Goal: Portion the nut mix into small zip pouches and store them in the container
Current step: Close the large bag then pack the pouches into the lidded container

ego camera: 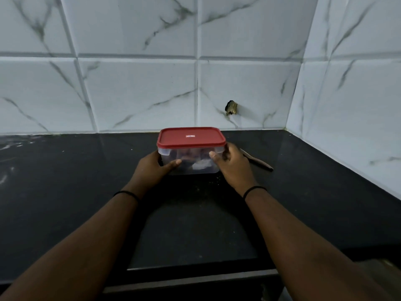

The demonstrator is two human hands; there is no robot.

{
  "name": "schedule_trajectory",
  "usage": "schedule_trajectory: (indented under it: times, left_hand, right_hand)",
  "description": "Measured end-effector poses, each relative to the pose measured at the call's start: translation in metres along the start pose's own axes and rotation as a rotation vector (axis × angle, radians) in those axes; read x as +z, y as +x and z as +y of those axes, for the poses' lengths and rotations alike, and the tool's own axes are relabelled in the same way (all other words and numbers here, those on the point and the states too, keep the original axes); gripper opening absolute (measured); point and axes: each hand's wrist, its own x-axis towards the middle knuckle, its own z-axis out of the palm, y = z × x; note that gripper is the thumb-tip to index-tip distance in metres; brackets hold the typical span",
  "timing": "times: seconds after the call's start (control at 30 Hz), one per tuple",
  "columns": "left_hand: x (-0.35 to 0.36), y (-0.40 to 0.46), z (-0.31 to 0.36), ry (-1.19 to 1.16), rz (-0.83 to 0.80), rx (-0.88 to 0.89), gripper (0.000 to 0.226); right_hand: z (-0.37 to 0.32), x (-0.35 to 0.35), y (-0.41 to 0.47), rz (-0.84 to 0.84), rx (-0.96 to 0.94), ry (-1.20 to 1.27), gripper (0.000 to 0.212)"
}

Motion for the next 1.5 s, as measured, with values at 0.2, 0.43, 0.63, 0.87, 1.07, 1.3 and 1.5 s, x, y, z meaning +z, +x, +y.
schedule_trajectory:
  times: [0.2, 0.43, 0.63, 0.87, 1.07, 1.3, 1.5]
  left_hand:
    - [0.008, 0.017, -0.005, 0.156, 0.128, -0.008, 0.046]
    - [0.025, 0.079, -0.019, 0.167, 0.085, -0.036, 0.048]
    - [0.037, 0.137, -0.032, 0.227, 0.075, -0.044, 0.049]
    - [0.048, 0.179, -0.041, 0.265, 0.084, -0.048, 0.052]
    - [0.049, 0.181, -0.041, 0.254, 0.084, -0.042, 0.053]
    - [0.048, 0.177, -0.041, 0.26, 0.063, -0.049, 0.054]
    - [0.047, 0.161, -0.033, 0.363, 0.188, -0.065, 0.049]
  right_hand:
    - [0.003, 0.011, 0.013, -0.011, 0.015, -0.111, 0.043]
    - [0.017, 0.036, 0.067, 0.052, 0.021, -0.294, 0.031]
    - [0.033, 0.054, 0.12, 0.076, -0.007, -0.37, 0.031]
    - [0.046, 0.066, 0.16, 0.076, 0.018, -0.452, 0.037]
    - [0.046, 0.066, 0.163, 0.066, 0.035, -0.517, 0.039]
    - [0.046, 0.066, 0.16, 0.072, 0.034, -0.5, 0.04]
    - [0.039, 0.065, 0.15, 0.181, -0.014, -0.515, 0.035]
